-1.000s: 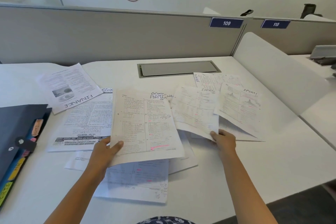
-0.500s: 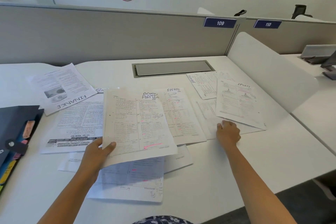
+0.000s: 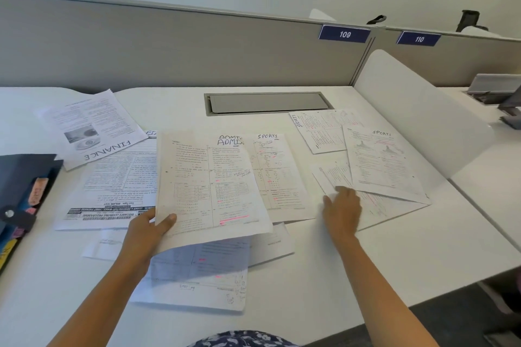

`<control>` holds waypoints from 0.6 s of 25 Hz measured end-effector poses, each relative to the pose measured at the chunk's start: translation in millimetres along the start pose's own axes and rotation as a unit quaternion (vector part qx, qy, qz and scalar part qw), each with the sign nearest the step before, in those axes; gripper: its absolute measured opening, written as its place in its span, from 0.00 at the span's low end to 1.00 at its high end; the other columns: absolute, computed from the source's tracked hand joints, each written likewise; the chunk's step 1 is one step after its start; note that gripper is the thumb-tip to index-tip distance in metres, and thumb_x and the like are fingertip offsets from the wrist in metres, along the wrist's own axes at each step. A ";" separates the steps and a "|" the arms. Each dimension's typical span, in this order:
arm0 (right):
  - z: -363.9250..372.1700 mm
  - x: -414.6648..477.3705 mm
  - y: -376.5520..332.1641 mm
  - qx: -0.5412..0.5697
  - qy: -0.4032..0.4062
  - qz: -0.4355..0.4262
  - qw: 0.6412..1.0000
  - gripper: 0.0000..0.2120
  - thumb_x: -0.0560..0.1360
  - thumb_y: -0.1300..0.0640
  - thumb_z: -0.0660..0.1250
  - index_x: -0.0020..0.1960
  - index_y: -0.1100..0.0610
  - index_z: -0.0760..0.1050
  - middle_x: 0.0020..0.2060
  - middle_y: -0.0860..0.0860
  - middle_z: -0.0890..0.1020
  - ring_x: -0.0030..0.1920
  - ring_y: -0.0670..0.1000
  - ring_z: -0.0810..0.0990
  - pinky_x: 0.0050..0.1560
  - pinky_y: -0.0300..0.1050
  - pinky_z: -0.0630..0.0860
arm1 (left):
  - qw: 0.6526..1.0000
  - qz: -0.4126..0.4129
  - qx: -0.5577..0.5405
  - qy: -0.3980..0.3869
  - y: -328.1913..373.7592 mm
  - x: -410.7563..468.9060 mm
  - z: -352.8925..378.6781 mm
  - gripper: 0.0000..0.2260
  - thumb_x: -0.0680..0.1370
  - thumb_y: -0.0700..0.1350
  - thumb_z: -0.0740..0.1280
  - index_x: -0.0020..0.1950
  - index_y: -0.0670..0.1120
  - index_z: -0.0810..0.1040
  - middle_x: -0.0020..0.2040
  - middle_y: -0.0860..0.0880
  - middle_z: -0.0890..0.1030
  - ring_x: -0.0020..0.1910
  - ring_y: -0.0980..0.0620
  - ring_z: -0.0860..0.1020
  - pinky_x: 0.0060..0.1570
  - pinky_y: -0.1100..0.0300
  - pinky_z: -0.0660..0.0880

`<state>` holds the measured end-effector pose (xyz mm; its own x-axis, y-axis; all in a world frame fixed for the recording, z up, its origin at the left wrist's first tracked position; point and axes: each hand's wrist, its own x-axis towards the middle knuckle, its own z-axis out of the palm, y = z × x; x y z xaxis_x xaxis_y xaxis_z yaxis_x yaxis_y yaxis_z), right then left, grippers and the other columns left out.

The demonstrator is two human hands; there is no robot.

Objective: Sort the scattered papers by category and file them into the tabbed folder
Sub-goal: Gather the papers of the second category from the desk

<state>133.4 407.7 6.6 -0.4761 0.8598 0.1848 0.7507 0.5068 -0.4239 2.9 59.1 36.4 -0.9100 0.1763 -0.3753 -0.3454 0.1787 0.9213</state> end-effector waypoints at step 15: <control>-15.1 17.8 -55.3 0.340 -0.086 0.262 0.899 0.07 0.75 0.66 0.63 0.38 0.63 0.75 0.28 0.53 0.75 0.28 0.52 0.74 0.32 0.42 0.72 | 0.989 -0.045 -0.120 0.075 -9.4 6.7 -65.1 0.18 0.78 0.37 0.65 0.68 0.40 0.72 0.59 0.42 0.78 0.54 0.44 0.76 0.42 0.57 0.77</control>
<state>90.4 395.9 46.6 -0.2461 0.9168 -0.3144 0.4666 -0.1722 -0.8676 -14.9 -4.4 31.8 -0.8910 0.0222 -0.4535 -0.4540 -0.0509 0.8895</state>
